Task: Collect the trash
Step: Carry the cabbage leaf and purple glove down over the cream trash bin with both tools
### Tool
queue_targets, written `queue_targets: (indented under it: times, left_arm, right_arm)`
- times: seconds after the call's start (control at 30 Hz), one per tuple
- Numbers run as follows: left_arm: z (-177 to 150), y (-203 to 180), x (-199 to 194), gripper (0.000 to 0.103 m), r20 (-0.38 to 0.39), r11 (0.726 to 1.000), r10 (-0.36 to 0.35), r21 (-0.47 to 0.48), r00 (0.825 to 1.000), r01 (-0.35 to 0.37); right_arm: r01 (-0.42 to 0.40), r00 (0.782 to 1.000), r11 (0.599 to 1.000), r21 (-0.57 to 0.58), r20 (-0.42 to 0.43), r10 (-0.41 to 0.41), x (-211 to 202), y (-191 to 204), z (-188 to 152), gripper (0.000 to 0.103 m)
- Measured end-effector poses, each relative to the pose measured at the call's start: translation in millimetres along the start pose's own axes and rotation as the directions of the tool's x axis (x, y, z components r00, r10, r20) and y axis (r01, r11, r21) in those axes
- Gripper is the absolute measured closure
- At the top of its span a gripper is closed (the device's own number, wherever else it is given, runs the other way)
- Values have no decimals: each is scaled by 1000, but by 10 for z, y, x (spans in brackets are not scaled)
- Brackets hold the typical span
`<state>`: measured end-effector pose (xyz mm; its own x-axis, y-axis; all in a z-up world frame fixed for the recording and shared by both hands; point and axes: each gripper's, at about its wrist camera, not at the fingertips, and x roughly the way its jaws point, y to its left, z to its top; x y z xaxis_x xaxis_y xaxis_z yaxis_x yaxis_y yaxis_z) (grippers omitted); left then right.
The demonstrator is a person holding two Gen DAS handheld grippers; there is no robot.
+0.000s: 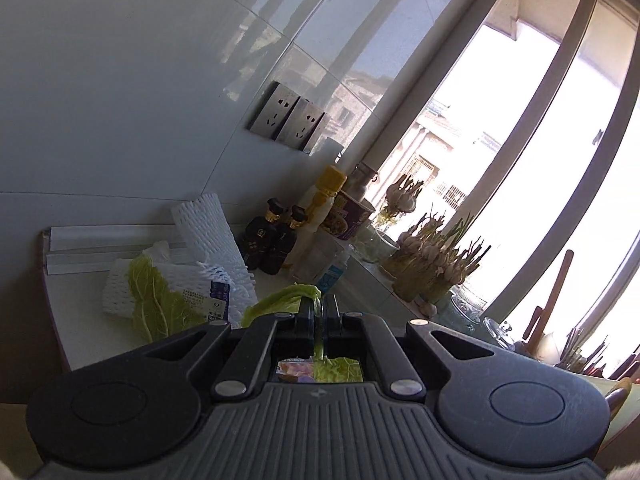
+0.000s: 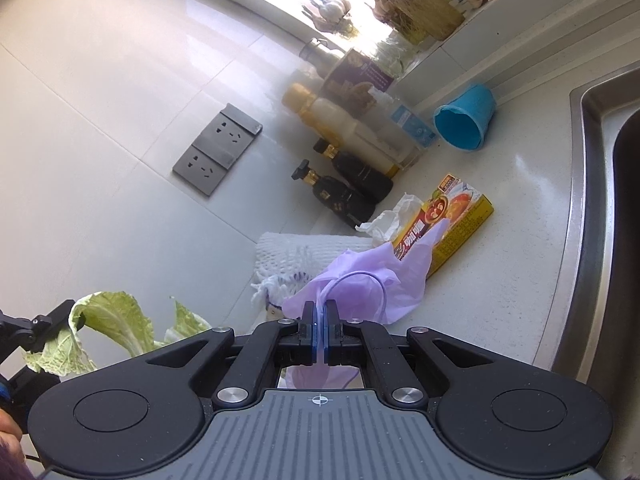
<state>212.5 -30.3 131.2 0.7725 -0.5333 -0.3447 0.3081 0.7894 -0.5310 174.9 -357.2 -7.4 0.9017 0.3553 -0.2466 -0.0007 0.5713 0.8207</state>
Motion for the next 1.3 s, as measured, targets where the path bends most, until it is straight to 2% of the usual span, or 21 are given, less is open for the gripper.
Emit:
queue_targets:
  times: [0.23,0.4,0.7,0.93,1.13,1.3]
  left_arm:
    - [-15,216,-219,100,5,999,47,-28,999,-46]
    - [-77,487,-484,100,12,993,108,-45,994,-108]
    - [-248,942,-853,100,-4,974,210,-83,978,-210]
    - [-533,1283,-1023,100,-57,943,324,-58,945,-327]
    - [-801,1544,-1108,100,-113,921,385,-21,916,-389]
    - [-1041,1763,-1126,100,-168,895,443,35,881,-444]
  right_arm:
    - [-40,999,999,-22,-29,39,-1,162,-26,101]
    - [-87,993,989,-121,-88,76,17,497,-178,101]
    - [-201,966,963,-180,-200,164,27,1097,-543,101]
    - [-230,941,943,-242,-304,152,20,1404,-915,101]
    - [-239,915,930,-278,-386,120,129,1545,-1330,100]
    - [-234,890,923,-304,-449,78,236,1549,-1677,100]
